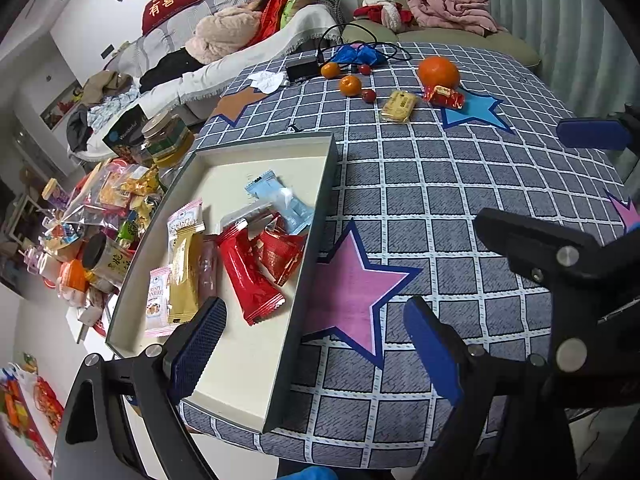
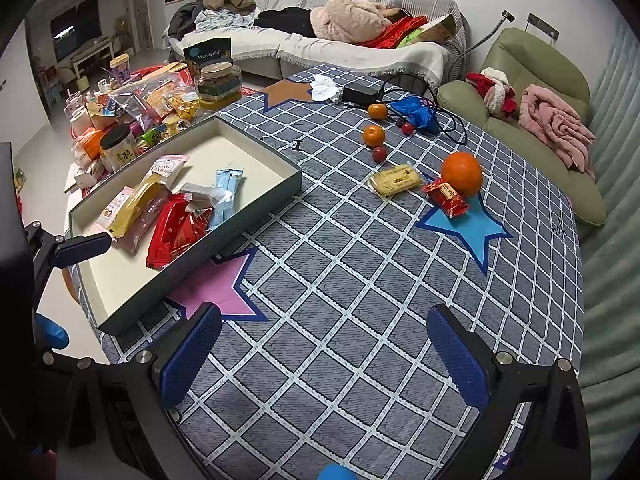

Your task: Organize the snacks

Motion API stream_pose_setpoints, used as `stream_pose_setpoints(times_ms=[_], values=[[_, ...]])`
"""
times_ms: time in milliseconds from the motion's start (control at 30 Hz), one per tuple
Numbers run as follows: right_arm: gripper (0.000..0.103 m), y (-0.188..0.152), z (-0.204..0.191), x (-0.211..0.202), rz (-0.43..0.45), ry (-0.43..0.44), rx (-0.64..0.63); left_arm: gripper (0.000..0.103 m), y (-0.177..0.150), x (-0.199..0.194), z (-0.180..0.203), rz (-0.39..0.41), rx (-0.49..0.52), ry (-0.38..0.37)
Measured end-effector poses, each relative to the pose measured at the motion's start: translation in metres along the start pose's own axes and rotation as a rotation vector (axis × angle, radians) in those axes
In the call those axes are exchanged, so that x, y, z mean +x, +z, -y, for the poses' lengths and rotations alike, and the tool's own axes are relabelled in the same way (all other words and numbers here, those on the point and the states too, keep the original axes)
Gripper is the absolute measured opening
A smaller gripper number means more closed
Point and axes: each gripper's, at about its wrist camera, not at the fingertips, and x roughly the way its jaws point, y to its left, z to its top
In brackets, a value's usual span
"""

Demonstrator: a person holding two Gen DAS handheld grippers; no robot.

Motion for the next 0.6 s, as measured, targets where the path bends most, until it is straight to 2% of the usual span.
stream_pose_setpoints(times_ms=[600], values=[[0.103, -0.012, 0.019, -0.006, 0.014, -0.019, 0.028, 0.092, 0.003, -0.003, 0.02, -0.002, 0.039, -0.003]])
